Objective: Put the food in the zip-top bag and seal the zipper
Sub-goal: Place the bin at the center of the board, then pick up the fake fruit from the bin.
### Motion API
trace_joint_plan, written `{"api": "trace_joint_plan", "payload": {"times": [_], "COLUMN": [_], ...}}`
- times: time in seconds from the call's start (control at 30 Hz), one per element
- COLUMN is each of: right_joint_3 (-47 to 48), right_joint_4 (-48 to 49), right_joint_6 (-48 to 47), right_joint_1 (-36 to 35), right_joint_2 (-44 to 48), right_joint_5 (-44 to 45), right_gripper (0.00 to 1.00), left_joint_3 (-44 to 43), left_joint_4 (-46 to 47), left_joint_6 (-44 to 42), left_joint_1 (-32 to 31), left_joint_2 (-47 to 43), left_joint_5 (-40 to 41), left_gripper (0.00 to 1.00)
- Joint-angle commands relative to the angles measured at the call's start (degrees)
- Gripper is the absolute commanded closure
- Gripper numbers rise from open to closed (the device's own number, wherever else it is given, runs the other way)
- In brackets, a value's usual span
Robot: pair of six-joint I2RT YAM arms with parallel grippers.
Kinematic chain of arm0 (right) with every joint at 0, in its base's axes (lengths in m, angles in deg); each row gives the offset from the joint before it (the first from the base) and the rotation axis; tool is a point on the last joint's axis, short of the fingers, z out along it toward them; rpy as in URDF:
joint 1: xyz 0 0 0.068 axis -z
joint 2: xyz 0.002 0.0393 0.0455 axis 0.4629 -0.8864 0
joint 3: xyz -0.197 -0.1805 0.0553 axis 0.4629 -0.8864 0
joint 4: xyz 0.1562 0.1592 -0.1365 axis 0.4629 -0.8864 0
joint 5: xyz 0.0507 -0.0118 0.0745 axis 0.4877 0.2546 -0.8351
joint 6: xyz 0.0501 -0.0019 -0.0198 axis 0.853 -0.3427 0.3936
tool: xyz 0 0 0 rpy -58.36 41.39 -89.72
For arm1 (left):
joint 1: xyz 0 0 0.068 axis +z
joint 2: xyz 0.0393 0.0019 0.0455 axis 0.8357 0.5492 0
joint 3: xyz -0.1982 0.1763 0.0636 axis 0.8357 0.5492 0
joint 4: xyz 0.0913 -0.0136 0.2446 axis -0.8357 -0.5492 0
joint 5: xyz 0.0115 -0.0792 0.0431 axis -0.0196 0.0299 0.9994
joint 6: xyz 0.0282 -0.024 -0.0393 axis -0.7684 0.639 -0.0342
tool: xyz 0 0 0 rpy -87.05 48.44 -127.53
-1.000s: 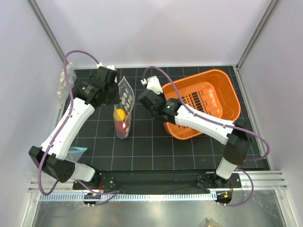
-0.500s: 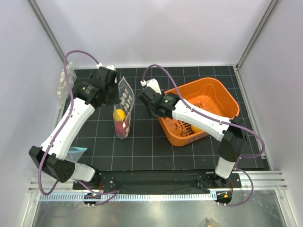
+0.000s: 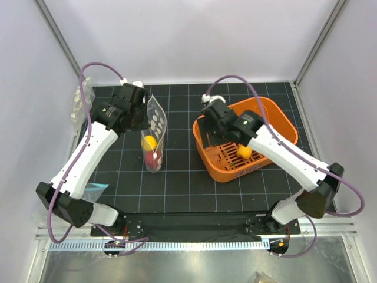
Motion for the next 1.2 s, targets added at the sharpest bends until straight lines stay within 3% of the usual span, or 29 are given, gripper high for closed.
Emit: {"api": "trace_joint_plan", "payload": {"times": [0.0,0.13,0.2,0.23,0.27,0.5,1.07,1.17], "right_joint_3": [5.8,3.3,0.6,-0.3,-1.4,-10.7,-16.4,-19.6], "right_joint_4": [-7.9,-11.0,-13.0,-13.6,-14.0,-8.4,3.0,4.6], "right_joint_6": [0.6,1.1,1.5,1.3,1.1,1.7,3.3,4.4], "right_joint_1": [3.0,9.7,14.1,15.1,15.8,20.6,24.8,24.8], "right_joint_2": [3.1,5.8,6.1,5.9,5.7,4.6,-9.9,-10.5], "right_joint_5": [-1.5,-3.3,-3.7,-4.1,-4.8,-8.2,-12.1,-9.9], "right_gripper": [0.31,0.26,0.16,0.03,0.0,0.0,0.01,0.1], "left_joint_3": [-1.3,-1.7,-1.8,-1.7,-1.7,-1.8,-5.0,-6.2], "left_joint_4": [2.8,3.0,2.9,3.1,3.1,3.0,1.3,0.4], "left_joint_6": [-1.2,-1.6,-1.6,-1.6,-1.5,-1.3,-1.8,-3.0], "left_joint_1": [0.3,0.2,0.3,0.3,0.3,0.3,0.3,0.3], "left_joint_2": [-0.5,-0.4,-0.1,-0.1,-0.2,-0.3,2.4,2.3], "left_joint_5": [0.3,-0.3,-0.9,-1.1,-1.3,-2.2,-3.5,-2.1], "left_gripper": [1.0,1.0,1.0,1.0,1.0,1.0,1.0,1.0]}}
